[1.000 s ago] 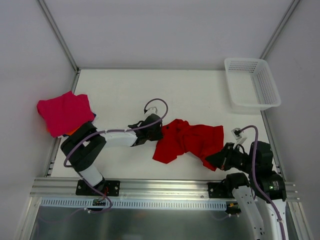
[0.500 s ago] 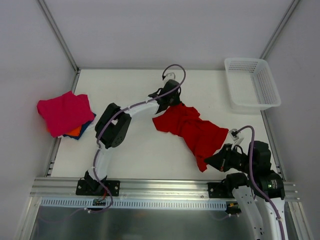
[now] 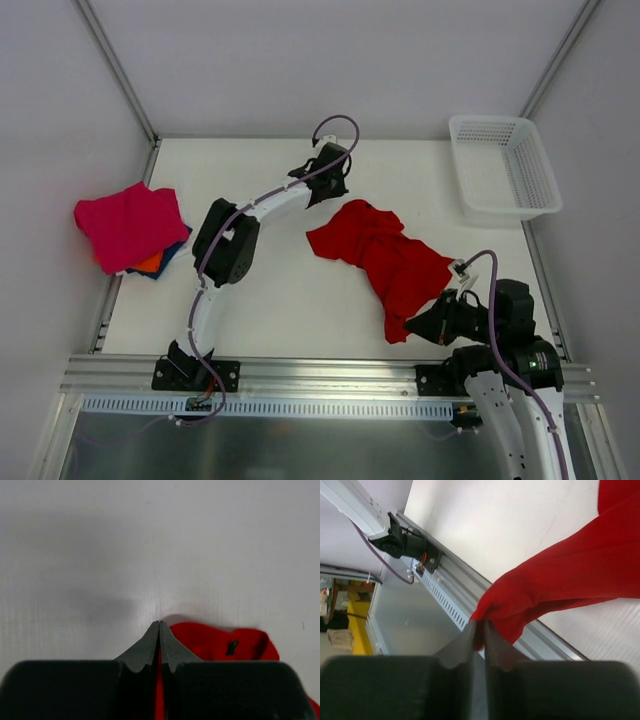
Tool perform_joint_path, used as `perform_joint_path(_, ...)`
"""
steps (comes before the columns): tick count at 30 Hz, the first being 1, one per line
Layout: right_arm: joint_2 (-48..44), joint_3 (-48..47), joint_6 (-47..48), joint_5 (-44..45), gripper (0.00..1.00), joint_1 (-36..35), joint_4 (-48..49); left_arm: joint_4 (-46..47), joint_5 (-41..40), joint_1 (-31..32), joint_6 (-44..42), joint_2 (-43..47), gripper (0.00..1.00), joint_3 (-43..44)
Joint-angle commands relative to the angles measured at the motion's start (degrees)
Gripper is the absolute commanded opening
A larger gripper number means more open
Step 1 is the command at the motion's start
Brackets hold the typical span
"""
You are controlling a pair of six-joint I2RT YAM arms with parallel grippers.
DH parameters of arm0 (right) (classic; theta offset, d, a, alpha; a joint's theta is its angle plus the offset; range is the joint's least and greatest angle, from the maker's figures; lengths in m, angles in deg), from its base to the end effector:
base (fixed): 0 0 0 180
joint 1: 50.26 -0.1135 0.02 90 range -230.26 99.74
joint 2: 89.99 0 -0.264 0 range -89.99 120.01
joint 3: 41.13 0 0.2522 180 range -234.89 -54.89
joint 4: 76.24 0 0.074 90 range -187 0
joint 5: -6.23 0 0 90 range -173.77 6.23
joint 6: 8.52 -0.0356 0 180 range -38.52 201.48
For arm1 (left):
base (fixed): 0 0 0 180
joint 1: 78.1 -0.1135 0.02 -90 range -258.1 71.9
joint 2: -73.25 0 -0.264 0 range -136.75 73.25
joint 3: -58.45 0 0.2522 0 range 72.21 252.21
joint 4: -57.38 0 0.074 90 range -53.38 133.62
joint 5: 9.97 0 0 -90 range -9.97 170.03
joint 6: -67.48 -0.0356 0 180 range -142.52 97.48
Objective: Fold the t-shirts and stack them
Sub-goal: Flatten the tshirt out
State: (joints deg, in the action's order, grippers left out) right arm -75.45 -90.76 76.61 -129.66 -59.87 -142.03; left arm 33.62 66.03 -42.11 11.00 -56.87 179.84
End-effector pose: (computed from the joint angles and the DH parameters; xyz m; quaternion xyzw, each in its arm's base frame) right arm 0.0507 0.0345 0.2743 -0.2258 0.7916 0.3935 0.4092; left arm 0.4347 -0.3050 0.2188 -0.0399 0.8712 -0.1844 0.4532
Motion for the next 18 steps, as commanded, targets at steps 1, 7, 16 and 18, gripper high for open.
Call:
perform_joint_path(1,1.10,1.16,1.61,-6.05,0.18,0.03,3.95,-2.39,-2.08,2.42,1.98,15.57,0.00,-14.57)
perform_joint_path(7,2.94,-0.59,1.26,-10.10,0.99,-1.02,9.56,-0.81,-9.11,9.00,6.20,35.89,0.07,-38.07)
perform_joint_path(16,29.23,-5.06,-2.27,11.04,0.99,-12.97,30.83,-2.30,-14.03,13.83,15.87,55.14,0.99,-57.25)
perform_joint_path(18,37.27,-9.01,-1.03,16.16,0.99,-15.34,31.46,-2.57,-16.83,15.77,17.02,58.38,0.99,-59.55)
